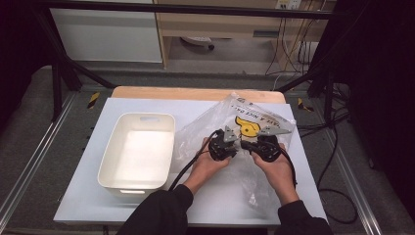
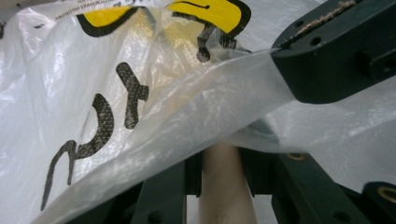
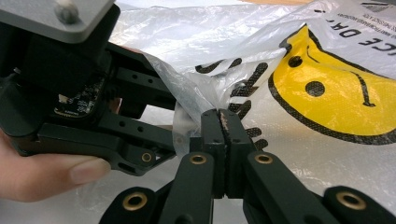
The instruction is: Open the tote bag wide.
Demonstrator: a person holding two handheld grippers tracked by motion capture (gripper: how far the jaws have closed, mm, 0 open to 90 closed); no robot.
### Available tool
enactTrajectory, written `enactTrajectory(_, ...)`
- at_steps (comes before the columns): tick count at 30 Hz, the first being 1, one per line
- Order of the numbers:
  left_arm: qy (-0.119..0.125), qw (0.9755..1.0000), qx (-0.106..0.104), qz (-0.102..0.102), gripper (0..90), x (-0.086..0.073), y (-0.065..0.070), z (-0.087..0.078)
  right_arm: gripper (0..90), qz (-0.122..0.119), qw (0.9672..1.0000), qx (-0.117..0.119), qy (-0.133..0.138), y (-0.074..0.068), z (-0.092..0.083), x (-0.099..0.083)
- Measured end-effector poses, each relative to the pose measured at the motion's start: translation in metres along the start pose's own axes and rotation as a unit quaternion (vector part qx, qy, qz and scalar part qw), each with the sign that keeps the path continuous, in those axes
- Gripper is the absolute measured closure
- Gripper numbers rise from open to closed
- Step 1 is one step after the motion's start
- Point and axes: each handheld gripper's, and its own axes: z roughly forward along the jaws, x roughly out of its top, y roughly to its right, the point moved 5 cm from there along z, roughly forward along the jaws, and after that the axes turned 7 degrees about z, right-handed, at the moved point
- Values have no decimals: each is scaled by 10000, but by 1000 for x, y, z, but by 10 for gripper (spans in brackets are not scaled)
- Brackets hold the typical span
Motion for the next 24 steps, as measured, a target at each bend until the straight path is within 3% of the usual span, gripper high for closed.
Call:
enactTrajectory(9, 45, 9999, 66, -95, 721, -2, -6, 4, 900, 31, 10000, -26, 14, 2, -1, -1)
enactTrajectory(14, 81, 9999, 113, 0, 721, -3, -8, 7, 900, 47, 10000, -31, 8, 5, -1, -2)
enactTrajectory(24, 28, 9999, 88, -67, 721, -8, -9, 14, 900, 51, 10000, -49, -50, 7, 2, -4)
